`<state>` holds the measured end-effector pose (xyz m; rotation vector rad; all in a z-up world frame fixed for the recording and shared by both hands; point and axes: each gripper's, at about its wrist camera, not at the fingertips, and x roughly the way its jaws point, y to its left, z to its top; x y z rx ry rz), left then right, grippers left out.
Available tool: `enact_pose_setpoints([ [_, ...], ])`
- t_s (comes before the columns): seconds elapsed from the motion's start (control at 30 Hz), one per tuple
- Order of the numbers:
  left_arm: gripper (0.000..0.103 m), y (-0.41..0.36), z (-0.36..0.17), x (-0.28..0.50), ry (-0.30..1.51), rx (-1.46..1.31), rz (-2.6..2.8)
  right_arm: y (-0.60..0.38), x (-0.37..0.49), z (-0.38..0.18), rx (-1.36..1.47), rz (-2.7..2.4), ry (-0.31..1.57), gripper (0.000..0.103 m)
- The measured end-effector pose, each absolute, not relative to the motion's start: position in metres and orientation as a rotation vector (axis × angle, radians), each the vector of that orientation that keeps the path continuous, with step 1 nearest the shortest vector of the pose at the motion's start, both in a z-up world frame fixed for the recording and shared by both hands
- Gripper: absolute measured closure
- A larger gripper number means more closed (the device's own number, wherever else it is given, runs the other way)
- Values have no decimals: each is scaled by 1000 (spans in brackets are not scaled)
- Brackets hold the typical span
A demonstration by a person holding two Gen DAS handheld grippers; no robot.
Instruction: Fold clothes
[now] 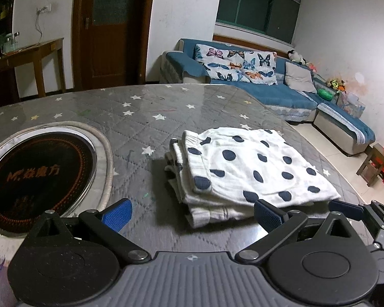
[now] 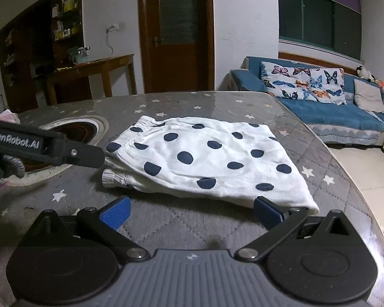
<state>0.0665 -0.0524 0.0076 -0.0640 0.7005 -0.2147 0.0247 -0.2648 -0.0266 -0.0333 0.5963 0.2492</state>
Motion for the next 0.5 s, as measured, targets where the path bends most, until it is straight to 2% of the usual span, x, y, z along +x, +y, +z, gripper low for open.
enact_pose_setpoints([
  [0.5,0,-52,5,44,694,-79,-217,-264,13,-33,-20,196,591,0],
])
